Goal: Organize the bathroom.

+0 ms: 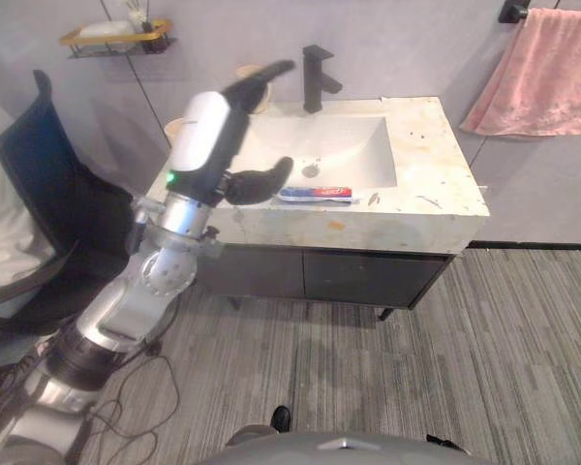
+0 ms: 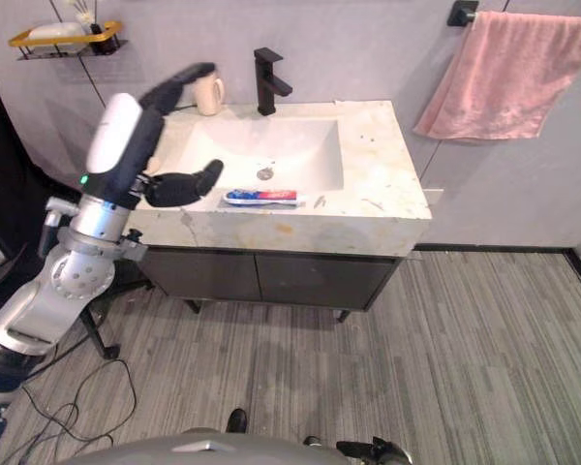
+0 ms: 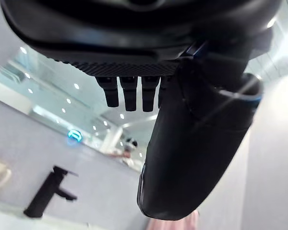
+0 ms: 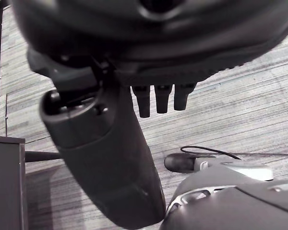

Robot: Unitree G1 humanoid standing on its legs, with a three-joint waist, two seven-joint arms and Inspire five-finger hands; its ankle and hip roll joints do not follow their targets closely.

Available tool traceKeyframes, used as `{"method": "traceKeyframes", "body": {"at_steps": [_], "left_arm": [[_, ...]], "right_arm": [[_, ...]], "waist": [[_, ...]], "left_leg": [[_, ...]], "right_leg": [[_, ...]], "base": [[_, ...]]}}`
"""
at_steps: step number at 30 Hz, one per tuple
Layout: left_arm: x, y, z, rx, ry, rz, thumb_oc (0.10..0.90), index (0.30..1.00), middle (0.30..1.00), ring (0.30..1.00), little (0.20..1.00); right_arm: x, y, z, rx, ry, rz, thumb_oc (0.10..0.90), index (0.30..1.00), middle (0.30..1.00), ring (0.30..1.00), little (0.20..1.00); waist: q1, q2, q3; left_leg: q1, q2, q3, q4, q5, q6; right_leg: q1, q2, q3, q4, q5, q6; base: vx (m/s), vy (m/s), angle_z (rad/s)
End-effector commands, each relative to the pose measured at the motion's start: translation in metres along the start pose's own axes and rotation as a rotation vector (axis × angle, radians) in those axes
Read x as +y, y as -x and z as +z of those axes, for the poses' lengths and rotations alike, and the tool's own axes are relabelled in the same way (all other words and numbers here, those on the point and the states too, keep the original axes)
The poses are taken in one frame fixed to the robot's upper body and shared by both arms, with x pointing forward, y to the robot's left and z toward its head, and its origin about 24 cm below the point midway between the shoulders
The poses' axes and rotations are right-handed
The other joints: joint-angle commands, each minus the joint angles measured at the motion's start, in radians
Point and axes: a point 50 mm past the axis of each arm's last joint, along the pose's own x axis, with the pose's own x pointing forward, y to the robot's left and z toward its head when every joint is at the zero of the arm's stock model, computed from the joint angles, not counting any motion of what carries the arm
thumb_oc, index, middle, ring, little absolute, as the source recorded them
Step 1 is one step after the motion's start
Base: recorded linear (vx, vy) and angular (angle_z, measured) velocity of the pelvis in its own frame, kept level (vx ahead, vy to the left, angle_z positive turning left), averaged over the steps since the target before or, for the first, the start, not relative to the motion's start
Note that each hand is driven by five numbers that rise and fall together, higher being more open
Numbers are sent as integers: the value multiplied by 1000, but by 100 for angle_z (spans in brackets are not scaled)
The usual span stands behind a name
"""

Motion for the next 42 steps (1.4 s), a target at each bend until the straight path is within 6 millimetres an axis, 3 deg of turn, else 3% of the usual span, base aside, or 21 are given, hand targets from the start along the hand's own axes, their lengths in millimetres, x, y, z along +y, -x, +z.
{"method": "traceKeyframes", "body": {"at_steps": [1, 8, 23, 28, 31, 33, 35, 42], "left_arm": [[28, -36, 24, -123, -3, -69, 800, 900, 900, 900, 900], [22, -59, 10, -47, -39, -236, 800, 900, 900, 900, 900], [44, -78, -25, 117, -217, -251, 800, 900, 900, 900, 900], [45, -76, -43, 187, -282, -297, 800, 900, 900, 900, 900], [46, -79, -42, 167, -300, -312, 800, 900, 900, 900, 900], [46, -79, -42, 171, -293, -312, 800, 900, 900, 900, 900], [44, -77, -45, 190, -299, -319, 800, 900, 900, 900, 900], [46, -87, -48, 241, -302, -350, 800, 900, 900, 900, 900]], "right_arm": [[-9, -2, 27, -59, 52, -13, 800, 900, 900, 900, 900], [-12, -2, 34, -61, 89, -8, 800, 900, 900, 900, 900], [-24, -3, 23, -17, 108, -28, 800, 900, 900, 900, 900], [-25, -3, 26, -22, 143, -33, 800, 900, 900, 900, 900], [-29, -3, 27, -30, 92, -49, 800, 900, 900, 900, 900], [-30, -3, 27, -35, 88, -53, 800, 900, 900, 900, 900], [-28, -3, 34, -49, 72, -56, 800, 900, 900, 900, 900], [-27, -2, 24, -37, 52, -50, 800, 900, 900, 900, 900]], "waist": [[-22, -25, -8], [-59, -13, -21], [-101, -12, -36], [-109, -24, -20], [-106, -17, 8], [-107, -15, 14], [-102, -14, 16], [-117, -10, -27]], "left_leg": [[6, 20, 111, 67, -39, -17], [14, 26, 144, 77, -39, -17], [10, 28, 170, 117, -24, -17], [-56, 18, 170, 295, 6, -19], [-73, -19, 236, 199, -5, -5], [-78, -23, 236, 211, -4, -3], [-57, -48, 195, 143, -23, 13], [34, -56, 216, 14, -31, 29]], "right_leg": [[-29, -23, 73, -7, 19, 21], [-27, -21, 95, -7, 20, 27], [-24, -12, 126, -7, 19, 23], [-22, -8, 129, -7, 25, 8], [-3, 1, 115, -2, 26, 12], [-1, 2, 114, 4, 22, 11], [-5, 5, 134, 3, 30, 15], [-13, 9, 109, -7, 20, 31]], "base": [[38, -5, -7], [53, -13, -8], [40, -7, -8], [2, -4, 5], [43, 42, 21], [41, 37, 25], [62, 53, 26], [60, 28, -8]]}}
